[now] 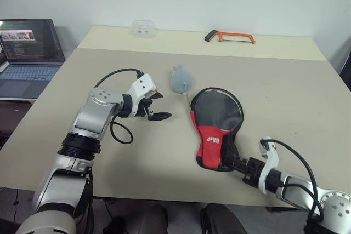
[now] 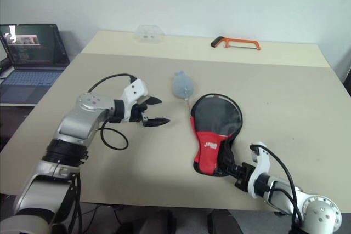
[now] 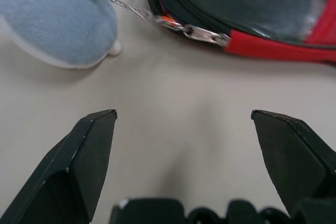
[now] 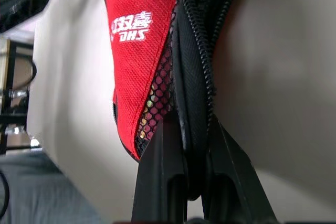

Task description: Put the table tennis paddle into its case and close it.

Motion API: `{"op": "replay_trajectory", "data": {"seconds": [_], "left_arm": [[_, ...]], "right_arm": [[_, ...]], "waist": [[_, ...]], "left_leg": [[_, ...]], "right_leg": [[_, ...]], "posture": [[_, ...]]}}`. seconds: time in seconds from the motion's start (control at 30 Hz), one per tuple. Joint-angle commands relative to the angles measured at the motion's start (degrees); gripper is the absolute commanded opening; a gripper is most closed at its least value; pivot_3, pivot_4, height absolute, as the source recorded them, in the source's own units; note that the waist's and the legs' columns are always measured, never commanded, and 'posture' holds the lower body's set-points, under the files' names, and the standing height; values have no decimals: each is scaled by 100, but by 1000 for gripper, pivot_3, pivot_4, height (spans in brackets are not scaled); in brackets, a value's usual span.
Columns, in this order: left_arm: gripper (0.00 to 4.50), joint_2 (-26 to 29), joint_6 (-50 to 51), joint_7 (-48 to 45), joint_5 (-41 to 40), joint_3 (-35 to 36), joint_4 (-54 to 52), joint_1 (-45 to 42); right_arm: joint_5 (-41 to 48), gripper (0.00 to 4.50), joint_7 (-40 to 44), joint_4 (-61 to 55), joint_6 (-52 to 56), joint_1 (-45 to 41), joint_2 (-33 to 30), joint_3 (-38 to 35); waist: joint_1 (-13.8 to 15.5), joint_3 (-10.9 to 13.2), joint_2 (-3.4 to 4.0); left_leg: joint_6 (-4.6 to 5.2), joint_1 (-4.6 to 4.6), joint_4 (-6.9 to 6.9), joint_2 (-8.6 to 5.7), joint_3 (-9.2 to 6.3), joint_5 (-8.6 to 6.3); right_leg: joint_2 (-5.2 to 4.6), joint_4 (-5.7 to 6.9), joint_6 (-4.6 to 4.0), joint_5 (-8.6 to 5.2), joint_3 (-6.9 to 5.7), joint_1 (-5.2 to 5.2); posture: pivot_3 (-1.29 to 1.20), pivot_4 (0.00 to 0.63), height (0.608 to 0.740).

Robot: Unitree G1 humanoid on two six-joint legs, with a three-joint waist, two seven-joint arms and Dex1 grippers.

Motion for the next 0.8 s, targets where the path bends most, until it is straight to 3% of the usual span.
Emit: {"op": "replay_trajectory", "data": {"seconds": [0.03, 0.17, 0.3, 0.8], "left_arm": [[4500, -1, -127, -73, 21, -1, -28, -155], [4500, -16, -149, -127, 36, -7, -13, -168], [4500, -56, -181, -128, 62, -36, 6, -171], [4500, 3, -144, -182, 150, 17, -74, -107]], "right_arm": [[1065, 3, -468, -218, -516, 553, -630, 650], [2027, 3, -771, -532, -1476, 961, -1570, 1247], [2438, 3, -848, -765, -2187, 1091, -2190, 1728], [2526, 3, -346, -1065, -3406, 1235, -3280, 2588]], "waist": [[-1, 0, 0], [-4, 1, -3], [-2, 2, -6], [-2, 2, -6]], "left_leg": [[1, -1, 1, 0, 1, -1], [2, -2, 13, -2, 3, -1], [3, 2, 22, -2, 0, -1], [3, 5, 32, -2, -1, 0]], "right_leg": [[0, -1, 0, 0, 1, 0], [-1, 3, 6, -3, 4, 1], [0, 17, 9, -5, 4, 3], [0, 31, 10, -5, 5, 4]], "posture": [[0, 150, 740], [0, 150, 740], [0, 150, 740], [0, 150, 740]]}}
